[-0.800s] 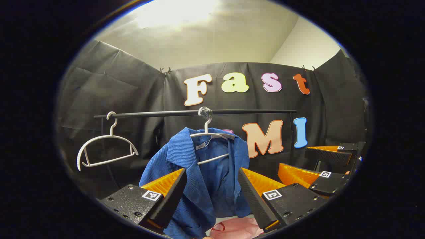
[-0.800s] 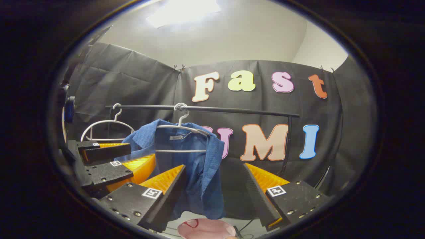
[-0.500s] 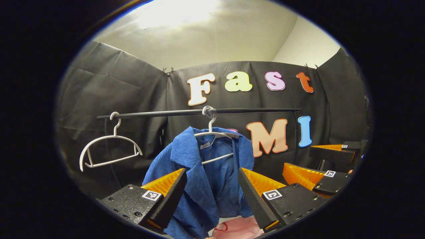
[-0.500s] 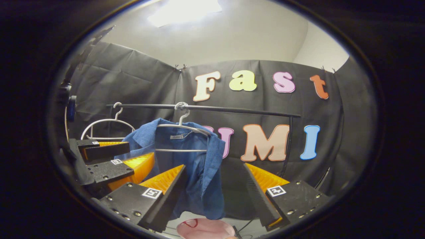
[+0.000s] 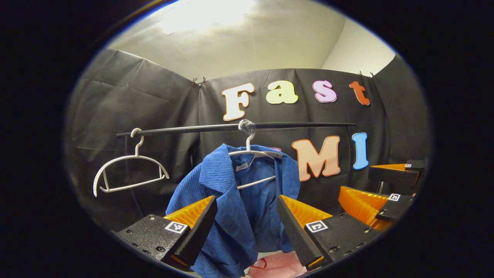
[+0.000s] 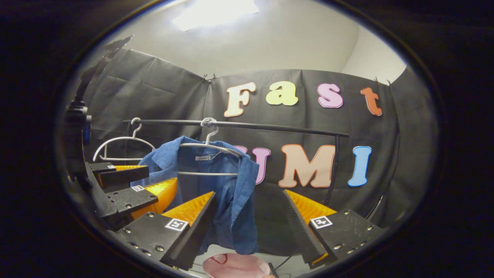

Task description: Grasp the clothes on the hanger with both hands and then place them into the laundry hamper below.

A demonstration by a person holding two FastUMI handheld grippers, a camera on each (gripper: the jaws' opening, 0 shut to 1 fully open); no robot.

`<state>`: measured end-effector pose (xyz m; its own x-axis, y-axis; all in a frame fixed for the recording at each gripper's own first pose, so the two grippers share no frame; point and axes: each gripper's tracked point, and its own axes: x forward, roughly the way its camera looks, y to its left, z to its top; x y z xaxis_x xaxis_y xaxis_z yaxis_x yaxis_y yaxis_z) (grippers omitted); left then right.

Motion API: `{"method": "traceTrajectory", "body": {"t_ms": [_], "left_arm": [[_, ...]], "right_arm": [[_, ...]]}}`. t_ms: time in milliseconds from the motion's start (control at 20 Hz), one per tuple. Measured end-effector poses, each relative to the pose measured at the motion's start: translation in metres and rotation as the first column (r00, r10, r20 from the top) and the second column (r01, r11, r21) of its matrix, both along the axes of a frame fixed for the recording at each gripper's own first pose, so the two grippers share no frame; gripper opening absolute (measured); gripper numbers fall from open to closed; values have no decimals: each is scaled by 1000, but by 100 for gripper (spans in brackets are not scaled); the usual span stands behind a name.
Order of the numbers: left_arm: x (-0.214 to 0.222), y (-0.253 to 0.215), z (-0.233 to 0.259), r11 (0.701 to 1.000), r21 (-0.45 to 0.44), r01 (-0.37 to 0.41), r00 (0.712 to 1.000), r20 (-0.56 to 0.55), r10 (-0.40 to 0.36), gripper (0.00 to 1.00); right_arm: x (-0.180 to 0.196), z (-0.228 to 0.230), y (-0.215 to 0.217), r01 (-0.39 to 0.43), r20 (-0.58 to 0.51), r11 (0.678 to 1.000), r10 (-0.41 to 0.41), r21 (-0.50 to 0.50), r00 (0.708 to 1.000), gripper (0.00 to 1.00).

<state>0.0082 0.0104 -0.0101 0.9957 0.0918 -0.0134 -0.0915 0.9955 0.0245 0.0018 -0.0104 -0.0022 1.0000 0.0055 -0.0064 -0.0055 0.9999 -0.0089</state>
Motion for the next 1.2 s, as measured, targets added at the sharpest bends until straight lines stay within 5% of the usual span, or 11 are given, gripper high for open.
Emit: {"method": "traceTrajectory", "body": {"t_ms": [400,1050,1200], "left_arm": [[22,11,-14,992,52,-117,993,6,117,96],[52,67,-37,922,132,-364,931,40,362,95],[56,74,-38,912,142,-386,922,37,384,70]], "right_arm": [[-5,-1,-23,33,-11,999,-33,-24,999,99],[-4,-5,-55,55,-27,997,-57,-58,998,99],[-1,-5,-56,47,-28,998,-49,-52,998,99]]}}
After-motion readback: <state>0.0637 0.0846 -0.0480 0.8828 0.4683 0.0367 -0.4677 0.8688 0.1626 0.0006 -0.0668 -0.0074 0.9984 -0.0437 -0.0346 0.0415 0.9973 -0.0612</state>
